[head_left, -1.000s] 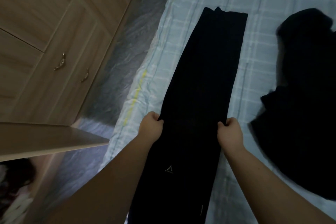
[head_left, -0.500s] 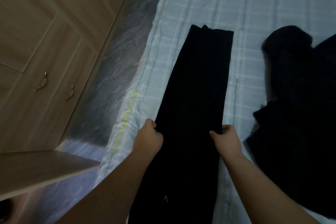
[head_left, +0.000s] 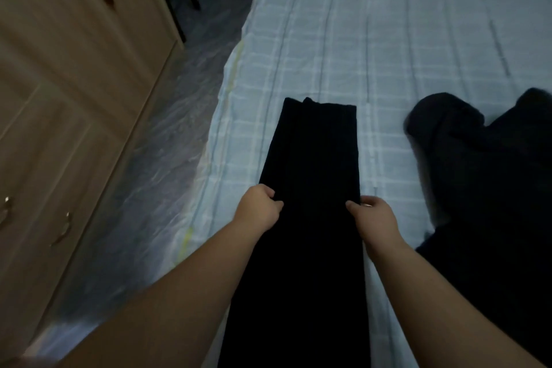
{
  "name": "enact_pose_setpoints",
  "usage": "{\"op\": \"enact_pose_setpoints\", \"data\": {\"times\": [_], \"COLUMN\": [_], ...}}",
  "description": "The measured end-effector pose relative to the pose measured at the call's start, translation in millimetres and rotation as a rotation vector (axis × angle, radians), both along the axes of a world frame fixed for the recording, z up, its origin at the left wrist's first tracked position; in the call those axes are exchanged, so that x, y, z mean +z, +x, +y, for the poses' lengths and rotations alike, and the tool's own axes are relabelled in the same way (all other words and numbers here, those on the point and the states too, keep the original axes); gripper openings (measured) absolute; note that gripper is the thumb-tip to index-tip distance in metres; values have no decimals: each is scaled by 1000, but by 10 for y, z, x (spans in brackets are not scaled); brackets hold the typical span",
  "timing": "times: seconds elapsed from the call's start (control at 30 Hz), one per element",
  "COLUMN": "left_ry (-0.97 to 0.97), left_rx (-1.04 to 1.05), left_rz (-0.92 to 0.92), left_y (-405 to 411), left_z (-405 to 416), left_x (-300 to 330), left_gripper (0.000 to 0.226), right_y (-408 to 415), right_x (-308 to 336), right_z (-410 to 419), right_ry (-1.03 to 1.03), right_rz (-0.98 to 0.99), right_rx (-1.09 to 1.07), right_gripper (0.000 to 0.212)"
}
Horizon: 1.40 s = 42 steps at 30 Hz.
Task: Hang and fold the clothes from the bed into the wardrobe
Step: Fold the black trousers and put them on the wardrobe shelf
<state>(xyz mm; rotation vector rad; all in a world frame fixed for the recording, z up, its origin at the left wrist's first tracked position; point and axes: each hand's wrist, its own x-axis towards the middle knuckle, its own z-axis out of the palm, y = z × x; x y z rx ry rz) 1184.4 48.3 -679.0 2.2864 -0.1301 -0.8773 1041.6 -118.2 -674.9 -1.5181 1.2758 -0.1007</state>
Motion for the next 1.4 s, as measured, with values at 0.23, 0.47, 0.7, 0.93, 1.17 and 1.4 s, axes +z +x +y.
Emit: {"op": "enact_pose_setpoints", "data": {"times": [0.23, 0.47, 0.7, 0.93, 1.17, 1.4], "left_ry": [-149, -239, -164, -408, -212, -165], "left_rx": [130, 98, 15, 48, -150, -233], "left_rz": [168, 148, -29, -61, -202, -313], "left_y": [523, 1089, 1463, 1657, 1841, 1826], "left_z": [-370, -1023, -1566, -1404, -1299, -1332], "left_x": [52, 77, -6, 190, 0, -245], "left_gripper": [20, 27, 14, 36, 33, 39], "right_y": [517, 1072, 1376, 1533, 1816, 1834], "right_x": [-49, -105, -226, -71, -97, -272], "right_z": [-477, -1060, -1410, -1383, -1164, -1089], "right_ry": [167, 230, 108, 27, -153, -385], "right_rz": [-97, -245, -275, -341, -136, -85], "right_rx": [-58, -121, -89, 42, 137, 159], "right_gripper": [19, 16, 39, 41, 45, 49]}}
